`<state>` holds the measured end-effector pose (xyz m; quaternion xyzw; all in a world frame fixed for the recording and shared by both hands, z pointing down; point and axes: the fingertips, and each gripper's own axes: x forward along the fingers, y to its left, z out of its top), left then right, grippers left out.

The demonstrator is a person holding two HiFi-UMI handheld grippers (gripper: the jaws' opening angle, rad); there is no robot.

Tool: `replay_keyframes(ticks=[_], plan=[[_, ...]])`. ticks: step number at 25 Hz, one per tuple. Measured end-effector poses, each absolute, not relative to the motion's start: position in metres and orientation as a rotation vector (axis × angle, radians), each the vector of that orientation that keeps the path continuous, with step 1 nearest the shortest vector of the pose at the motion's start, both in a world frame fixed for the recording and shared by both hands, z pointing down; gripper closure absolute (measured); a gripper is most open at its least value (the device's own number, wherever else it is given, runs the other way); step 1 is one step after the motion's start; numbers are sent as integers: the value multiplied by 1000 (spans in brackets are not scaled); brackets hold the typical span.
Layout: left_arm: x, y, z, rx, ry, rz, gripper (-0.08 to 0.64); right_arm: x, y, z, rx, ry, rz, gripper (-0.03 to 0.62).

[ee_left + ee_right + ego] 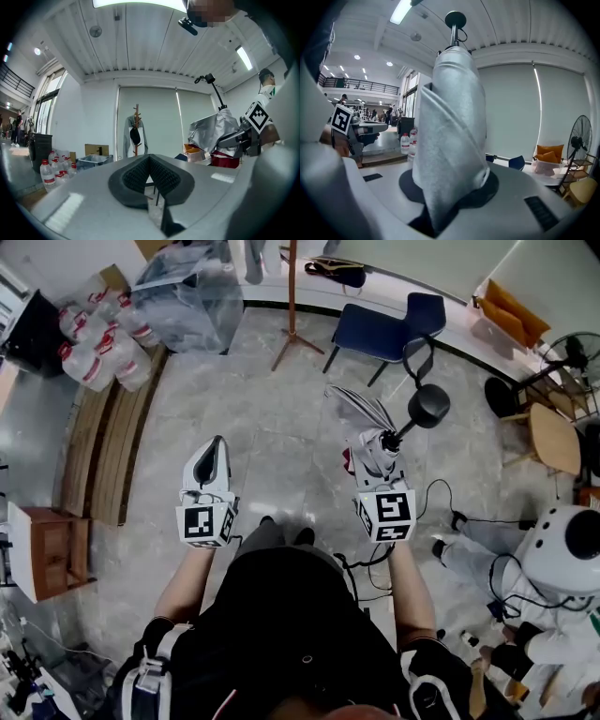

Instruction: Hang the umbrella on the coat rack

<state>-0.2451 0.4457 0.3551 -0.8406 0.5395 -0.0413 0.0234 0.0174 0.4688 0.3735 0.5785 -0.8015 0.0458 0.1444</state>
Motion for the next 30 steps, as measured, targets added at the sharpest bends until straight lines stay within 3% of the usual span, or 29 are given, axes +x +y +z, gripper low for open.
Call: replay_keyframes(ticks=[11, 30], plan=[[-231, 353, 366, -2611, 1641, -118, 560, 30, 371, 380, 1619, -2316, 115, 489], [-232, 47, 363, -2656, 1556, -142, 560, 42, 32, 390, 1618, -2279, 135, 491]])
